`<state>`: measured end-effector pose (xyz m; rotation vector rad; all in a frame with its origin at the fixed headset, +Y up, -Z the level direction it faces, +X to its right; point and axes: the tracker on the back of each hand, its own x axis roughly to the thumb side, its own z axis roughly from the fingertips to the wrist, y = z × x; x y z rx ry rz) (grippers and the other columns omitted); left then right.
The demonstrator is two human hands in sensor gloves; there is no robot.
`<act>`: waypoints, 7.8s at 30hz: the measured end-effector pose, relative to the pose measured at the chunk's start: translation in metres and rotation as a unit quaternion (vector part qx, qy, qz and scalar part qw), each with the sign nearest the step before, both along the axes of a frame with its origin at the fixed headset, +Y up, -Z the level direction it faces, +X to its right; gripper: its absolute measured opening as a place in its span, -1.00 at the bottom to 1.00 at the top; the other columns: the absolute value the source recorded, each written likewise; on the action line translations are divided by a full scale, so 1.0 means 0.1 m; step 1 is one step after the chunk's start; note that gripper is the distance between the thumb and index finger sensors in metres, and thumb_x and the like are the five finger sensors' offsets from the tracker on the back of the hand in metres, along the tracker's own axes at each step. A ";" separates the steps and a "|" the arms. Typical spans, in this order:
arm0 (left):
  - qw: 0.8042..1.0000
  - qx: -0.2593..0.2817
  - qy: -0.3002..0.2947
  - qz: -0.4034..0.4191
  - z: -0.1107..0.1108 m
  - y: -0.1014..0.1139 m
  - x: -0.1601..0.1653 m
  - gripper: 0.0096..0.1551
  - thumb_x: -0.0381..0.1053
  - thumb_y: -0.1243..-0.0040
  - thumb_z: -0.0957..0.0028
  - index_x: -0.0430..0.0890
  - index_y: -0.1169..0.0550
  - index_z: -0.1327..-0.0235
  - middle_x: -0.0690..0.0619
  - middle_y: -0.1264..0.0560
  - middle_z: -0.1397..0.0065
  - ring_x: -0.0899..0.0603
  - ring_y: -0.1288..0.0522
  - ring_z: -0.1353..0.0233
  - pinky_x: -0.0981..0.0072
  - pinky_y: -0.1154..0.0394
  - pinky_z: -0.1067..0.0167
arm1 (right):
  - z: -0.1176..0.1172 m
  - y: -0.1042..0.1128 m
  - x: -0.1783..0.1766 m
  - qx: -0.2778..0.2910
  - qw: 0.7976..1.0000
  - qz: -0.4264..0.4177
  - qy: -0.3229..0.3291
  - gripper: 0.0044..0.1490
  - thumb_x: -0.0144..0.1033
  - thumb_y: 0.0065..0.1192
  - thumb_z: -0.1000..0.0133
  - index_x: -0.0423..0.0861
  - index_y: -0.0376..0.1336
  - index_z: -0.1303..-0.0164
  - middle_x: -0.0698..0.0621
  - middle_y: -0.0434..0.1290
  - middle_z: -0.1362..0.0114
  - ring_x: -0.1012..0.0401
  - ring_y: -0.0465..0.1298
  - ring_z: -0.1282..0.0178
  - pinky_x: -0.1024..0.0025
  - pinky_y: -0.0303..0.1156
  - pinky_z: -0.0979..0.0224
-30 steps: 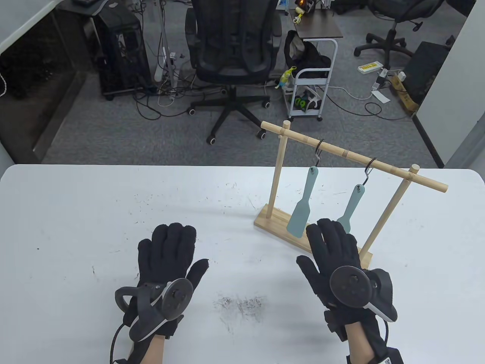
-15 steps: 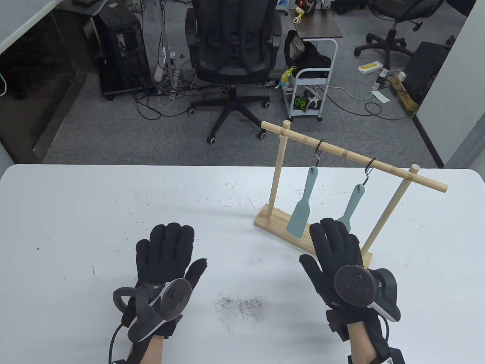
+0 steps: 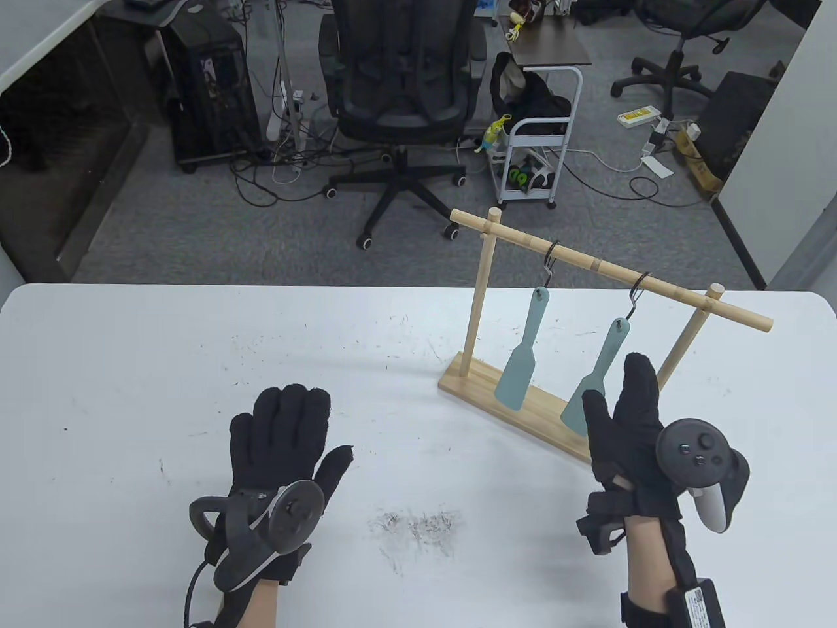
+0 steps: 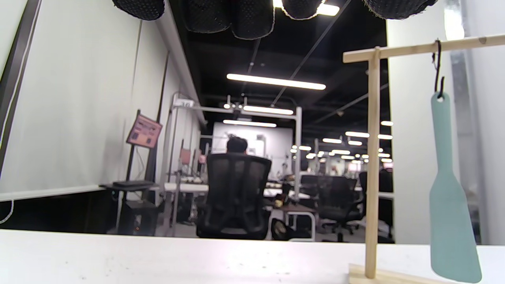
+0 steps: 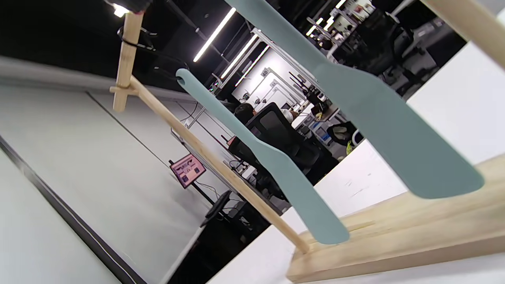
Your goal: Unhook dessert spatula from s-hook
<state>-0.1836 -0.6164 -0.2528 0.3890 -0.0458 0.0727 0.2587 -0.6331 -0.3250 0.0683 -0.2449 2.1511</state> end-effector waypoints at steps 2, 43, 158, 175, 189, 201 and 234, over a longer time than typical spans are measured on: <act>1.000 0.002 0.000 0.003 0.00 0.00 -0.01 -0.05 0.50 0.10 -0.15 0.21 -0.10 -0.81 0.02 -0.19 -0.88 -0.27 -0.15 -0.83 -0.37 -0.16 -0.67 | -0.10 -0.04 0.03 -0.012 0.999 -0.042 0.003 0.12 0.16 0.05 -0.20 -0.16 -0.36 -0.65 -0.28 -0.21 -0.72 -0.28 -0.01 -0.67 -0.24 -0.03 -0.59; 1.000 0.003 0.002 0.008 0.02 0.02 -0.04 -0.08 0.50 0.10 -0.15 0.22 -0.15 -0.80 0.02 -0.20 -0.88 -0.27 -0.14 -0.83 -0.37 -0.16 -0.67 | -0.63 -0.33 0.18 -0.098 0.976 -0.190 0.036 -0.28 -0.03 0.07 -0.21 -0.07 0.11 -0.55 -0.17 0.31 -0.56 -0.16 0.39 -0.51 -0.17 0.23 -0.51; 1.000 -0.018 0.003 0.022 -0.01 0.03 -0.11 -0.08 0.50 0.11 -0.15 0.22 -0.16 -0.80 0.03 -0.22 -0.87 -0.27 -0.16 -0.83 -0.37 -0.17 -0.66 | -0.02 -1.35 1.22 -0.293 0.924 0.172 -0.175 -0.08 -0.08 0.28 -0.14 -0.13 -0.02 -0.62 -0.04 0.48 -0.28 0.08 0.57 -0.12 0.01 0.46 -0.27; 0.999 -0.027 0.004 0.018 -0.03 0.02 -0.08 -0.08 0.50 0.11 -0.15 0.22 -0.16 -0.80 0.03 -0.21 -0.87 -0.27 -0.16 -0.83 -0.37 -0.16 -0.66 | -0.10 -1.41 1.04 -0.331 0.868 0.310 -0.200 -0.14 0.01 0.29 -0.12 -0.06 0.10 -0.58 -0.02 0.43 -0.34 -0.01 0.41 -0.32 -0.09 0.30 -0.43; 0.999 -0.028 0.004 0.019 -0.04 0.01 -0.08 -0.07 0.50 0.11 -0.15 0.21 -0.15 -0.81 0.02 -0.20 -0.88 -0.28 -0.15 -0.83 -0.37 -0.16 -0.66 | -0.14 -1.45 0.92 -0.339 0.834 0.382 -0.207 -0.21 0.03 0.24 -0.14 -0.02 0.18 -0.58 -0.06 0.38 -0.39 -0.04 0.37 -0.36 -0.11 0.27 -0.45; 0.999 -0.030 0.006 0.019 -0.05 0.01 -0.09 -0.08 0.51 0.10 -0.15 0.22 -0.15 -0.80 0.02 -0.20 -0.88 -0.28 -0.14 -0.83 -0.37 -0.16 -0.67 | -0.13 -1.44 0.88 -0.357 0.823 0.394 -0.199 -0.17 0.07 0.20 -0.15 -0.02 0.14 -0.61 -0.09 0.30 -0.47 -0.07 0.30 -0.43 -0.14 0.21 -0.51; 0.999 -0.033 0.007 0.025 -0.06 -0.01 -0.13 -0.08 0.50 0.10 -0.15 0.22 -0.16 -0.80 0.02 -0.21 -0.87 -0.27 -0.16 -0.83 -0.37 -0.17 -0.66 | 0.42 -0.38 0.53 -0.114 0.960 0.236 -0.096 -0.09 0.10 0.15 -0.16 -0.06 0.00 -0.66 -0.19 0.13 -0.67 -0.17 0.28 -0.56 -0.13 0.22 -0.52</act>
